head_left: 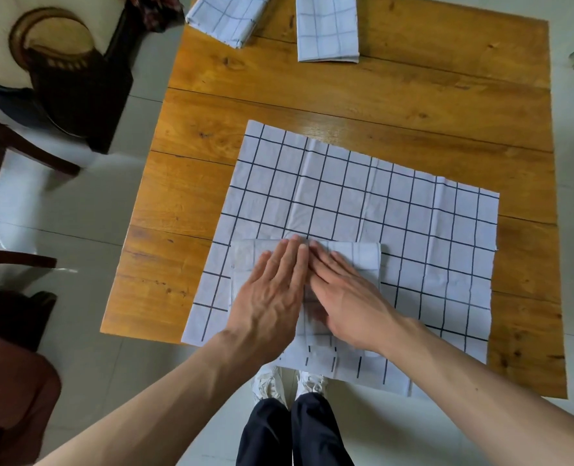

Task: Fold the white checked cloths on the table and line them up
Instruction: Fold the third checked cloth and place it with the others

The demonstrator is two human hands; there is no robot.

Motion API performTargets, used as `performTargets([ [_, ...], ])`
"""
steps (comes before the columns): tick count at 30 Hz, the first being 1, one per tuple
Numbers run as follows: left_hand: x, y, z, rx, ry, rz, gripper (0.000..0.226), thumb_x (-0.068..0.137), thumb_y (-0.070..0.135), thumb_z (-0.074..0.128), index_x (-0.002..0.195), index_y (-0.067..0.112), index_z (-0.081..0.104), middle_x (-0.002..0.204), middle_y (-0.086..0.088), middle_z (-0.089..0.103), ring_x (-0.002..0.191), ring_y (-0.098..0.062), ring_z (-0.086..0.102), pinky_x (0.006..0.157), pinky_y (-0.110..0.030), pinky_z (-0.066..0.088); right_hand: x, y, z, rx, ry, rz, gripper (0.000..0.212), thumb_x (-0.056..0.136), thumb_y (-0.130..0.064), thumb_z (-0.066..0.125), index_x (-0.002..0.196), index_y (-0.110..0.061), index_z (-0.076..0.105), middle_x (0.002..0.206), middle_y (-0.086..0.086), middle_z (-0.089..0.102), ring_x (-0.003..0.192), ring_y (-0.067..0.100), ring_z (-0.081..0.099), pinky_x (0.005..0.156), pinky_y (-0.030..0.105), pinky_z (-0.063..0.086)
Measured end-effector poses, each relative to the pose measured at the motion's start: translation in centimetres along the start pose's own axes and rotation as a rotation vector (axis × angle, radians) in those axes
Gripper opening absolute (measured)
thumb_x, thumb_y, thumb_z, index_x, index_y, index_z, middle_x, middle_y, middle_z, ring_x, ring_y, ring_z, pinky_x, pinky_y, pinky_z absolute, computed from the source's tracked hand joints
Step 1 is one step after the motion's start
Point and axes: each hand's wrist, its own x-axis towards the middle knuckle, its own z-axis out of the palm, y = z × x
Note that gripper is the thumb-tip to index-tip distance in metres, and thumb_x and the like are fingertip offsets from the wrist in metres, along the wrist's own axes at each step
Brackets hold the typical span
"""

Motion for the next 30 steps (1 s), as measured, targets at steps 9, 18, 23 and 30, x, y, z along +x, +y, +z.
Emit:
performTargets([
  [9,-1.2,-2.9,1.6,0.001,0.007,-0.063,0.083,0.098,0.053,0.027,0.158,0.0,0.006,0.167,-0.02,-0.002,0.155,-0.033,0.001,0.124,-0.047,0.019,-1.3,1.5,0.2,0.002,-0.022,0.142,0.106,0.093,-0.056,0.054,0.152,-0.017,-0.026,0.155,-0.003,-0.039,0.143,0.011,-0.035,0.123,0.035,-0.012],
  [18,-2.8,-5.4,1.1,-0.022,-0.034,-0.078,0.108,0.087,0.076,0.033,0.158,0.008,-0.012,0.166,-0.011,-0.02,0.154,-0.025,-0.015,0.126,-0.041,0.001,-4.5,3.8,-0.2,0.007,-0.036,0.311,0.114,0.088,-0.069,0.05,0.148,-0.017,-0.033,0.153,-0.003,-0.044,0.142,0.011,-0.038,0.124,0.041,-0.008],
  [23,-3.4,-7.7,0.3,0.024,-0.071,0.054,0.123,0.078,0.082,0.05,0.16,0.007,-0.001,0.169,-0.011,-0.007,0.156,-0.025,-0.002,0.122,-0.043,0.009,-4.5,4.0,-0.1,-0.015,-0.064,0.297,0.131,0.077,-0.076,0.058,0.147,-0.017,-0.036,0.151,-0.003,-0.048,0.14,0.011,-0.042,0.123,0.041,-0.012],
  [30,-3.9,-8.6,-0.3,0.028,-0.139,0.076,0.145,0.058,0.085,0.067,0.16,0.008,-0.001,0.169,-0.01,-0.009,0.156,-0.025,-0.004,0.122,-0.043,0.005,-4.5,4.1,-0.3,-0.043,-0.124,0.297,0.148,0.065,-0.075,0.071,0.143,-0.018,-0.041,0.147,-0.004,-0.053,0.138,0.012,-0.044,0.121,0.041,-0.015],
])
